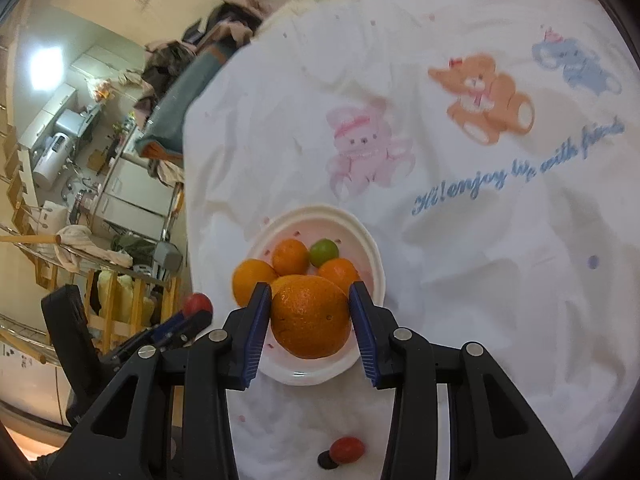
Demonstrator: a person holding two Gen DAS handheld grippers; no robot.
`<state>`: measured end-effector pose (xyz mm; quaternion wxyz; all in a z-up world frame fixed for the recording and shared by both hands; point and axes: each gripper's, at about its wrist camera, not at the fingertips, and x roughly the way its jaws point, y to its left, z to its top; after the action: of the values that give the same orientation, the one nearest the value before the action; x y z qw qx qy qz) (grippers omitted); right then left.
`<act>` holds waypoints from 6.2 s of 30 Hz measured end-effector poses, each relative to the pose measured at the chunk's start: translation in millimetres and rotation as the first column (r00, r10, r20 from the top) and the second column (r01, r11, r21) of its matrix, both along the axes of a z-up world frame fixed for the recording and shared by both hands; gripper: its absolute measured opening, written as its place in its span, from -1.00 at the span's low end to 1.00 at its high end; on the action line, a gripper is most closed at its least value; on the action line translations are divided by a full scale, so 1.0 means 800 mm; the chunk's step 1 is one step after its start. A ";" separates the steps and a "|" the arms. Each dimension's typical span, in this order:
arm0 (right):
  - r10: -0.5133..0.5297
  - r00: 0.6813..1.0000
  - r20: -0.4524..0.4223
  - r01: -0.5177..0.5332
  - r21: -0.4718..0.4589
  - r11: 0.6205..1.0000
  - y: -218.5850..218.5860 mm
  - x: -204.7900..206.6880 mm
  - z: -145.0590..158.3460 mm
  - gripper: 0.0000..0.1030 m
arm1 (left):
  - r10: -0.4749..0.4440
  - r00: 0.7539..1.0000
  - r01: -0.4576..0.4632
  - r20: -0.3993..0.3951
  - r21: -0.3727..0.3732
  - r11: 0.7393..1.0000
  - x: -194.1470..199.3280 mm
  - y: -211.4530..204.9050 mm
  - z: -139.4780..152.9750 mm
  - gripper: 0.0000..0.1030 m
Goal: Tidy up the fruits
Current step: 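Open the left tool to drop the tomato while the right tool drops the mandarin, then raise both open tools away from the plate, then grasp the red tomato with the right tool while the left tool grasps the dark plum, then carry the plum and tomato over the plate with both tools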
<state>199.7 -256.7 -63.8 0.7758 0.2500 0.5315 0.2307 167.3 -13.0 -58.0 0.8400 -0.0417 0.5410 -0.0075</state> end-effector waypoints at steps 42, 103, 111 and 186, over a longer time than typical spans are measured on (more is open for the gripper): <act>0.006 1.000 -0.021 -0.007 -0.034 0.999 0.010 -0.002 -0.015 0.01 | 0.001 1.000 -0.002 -0.021 -0.038 0.999 0.007 -0.001 -0.006 0.36; 0.082 0.942 -0.325 -0.124 -0.110 0.986 0.042 -0.137 -0.106 -0.28 | 0.016 0.996 -0.010 0.092 -0.063 0.998 -0.137 -0.003 0.036 0.36; 0.062 0.963 -0.262 -0.094 -0.110 0.990 0.026 -0.137 -0.081 -0.36 | -0.024 0.998 0.028 0.063 -0.062 0.998 -0.132 -0.023 0.025 0.36; -0.098 0.980 0.171 0.104 -0.026 0.994 -0.062 -0.125 0.074 -0.36 | 0.000 0.986 -0.013 0.164 0.076 0.997 -0.086 0.000 0.095 -0.62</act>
<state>99.6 -306.5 -5.0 0.8331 0.2426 0.4542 0.2021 98.7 -13.4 18.0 0.8826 -0.0103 0.4698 0.0129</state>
